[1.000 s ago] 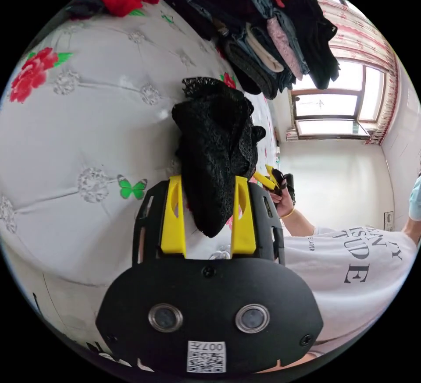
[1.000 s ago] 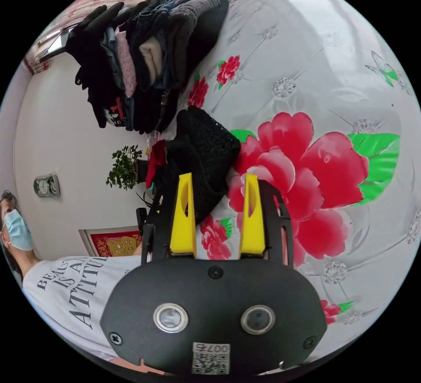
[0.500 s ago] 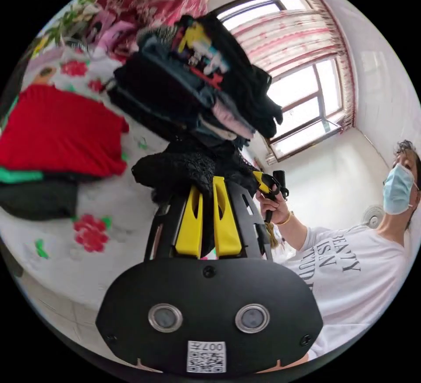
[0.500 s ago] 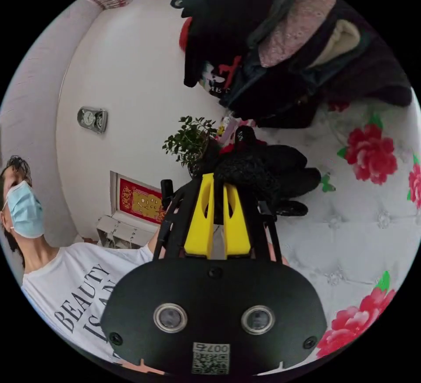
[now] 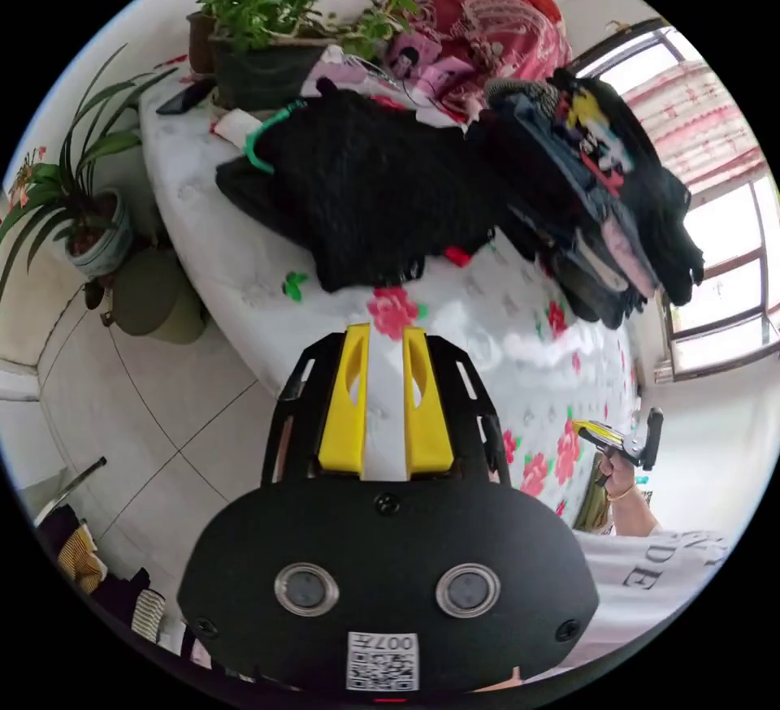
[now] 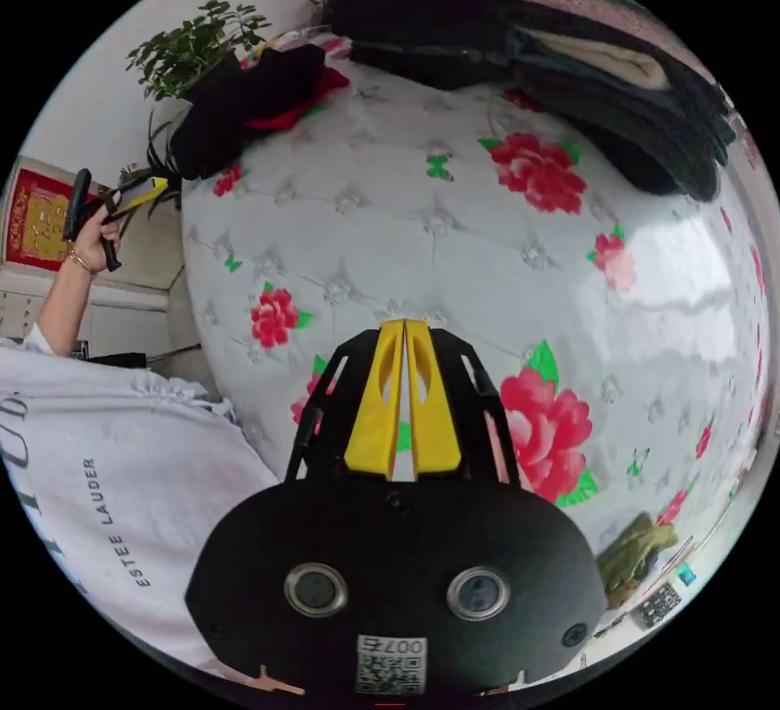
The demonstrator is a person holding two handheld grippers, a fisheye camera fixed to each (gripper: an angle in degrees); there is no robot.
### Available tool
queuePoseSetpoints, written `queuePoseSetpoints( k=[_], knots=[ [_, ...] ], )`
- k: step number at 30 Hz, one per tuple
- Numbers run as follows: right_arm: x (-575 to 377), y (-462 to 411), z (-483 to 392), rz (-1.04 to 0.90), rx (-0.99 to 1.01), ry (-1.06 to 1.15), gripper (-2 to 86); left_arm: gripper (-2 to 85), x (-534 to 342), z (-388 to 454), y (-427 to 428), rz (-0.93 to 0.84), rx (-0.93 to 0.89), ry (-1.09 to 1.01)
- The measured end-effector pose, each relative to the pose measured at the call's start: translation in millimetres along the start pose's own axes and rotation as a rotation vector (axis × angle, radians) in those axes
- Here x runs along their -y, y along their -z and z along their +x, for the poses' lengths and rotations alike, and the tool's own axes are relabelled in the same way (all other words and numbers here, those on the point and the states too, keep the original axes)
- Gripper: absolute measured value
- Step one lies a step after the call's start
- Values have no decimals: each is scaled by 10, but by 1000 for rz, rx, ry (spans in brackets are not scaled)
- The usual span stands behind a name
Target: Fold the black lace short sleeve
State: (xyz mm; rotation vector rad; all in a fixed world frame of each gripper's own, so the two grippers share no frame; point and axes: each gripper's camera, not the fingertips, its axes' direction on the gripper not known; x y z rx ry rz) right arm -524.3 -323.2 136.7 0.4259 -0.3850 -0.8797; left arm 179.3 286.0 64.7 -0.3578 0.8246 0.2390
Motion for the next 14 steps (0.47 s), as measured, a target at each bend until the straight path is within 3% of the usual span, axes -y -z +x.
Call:
queuePoseSetpoints(
  k=[4,6,7,12,14],
  knots=[
    [-1327,-298,235,-197,-136,-149,-2,54,-604,653,-608,-136,19,-168],
    [-1737,-391,236,-245,-133,-207,-2,54,-862,1208,-994,-239,-14,-364],
    [-1950,-287,187,-110,-128,-242,-1,54,-921,1342,-1093,-270,-20,-407],
    [-2167,-150,184,37,-88,-427,4,51,-1545,2404,-1838,-495,-73,-741],
    [-2269,-37,316,95,17,-506,15,46,-1809,2649,-2053,-544,-51,-834]
  ],
)
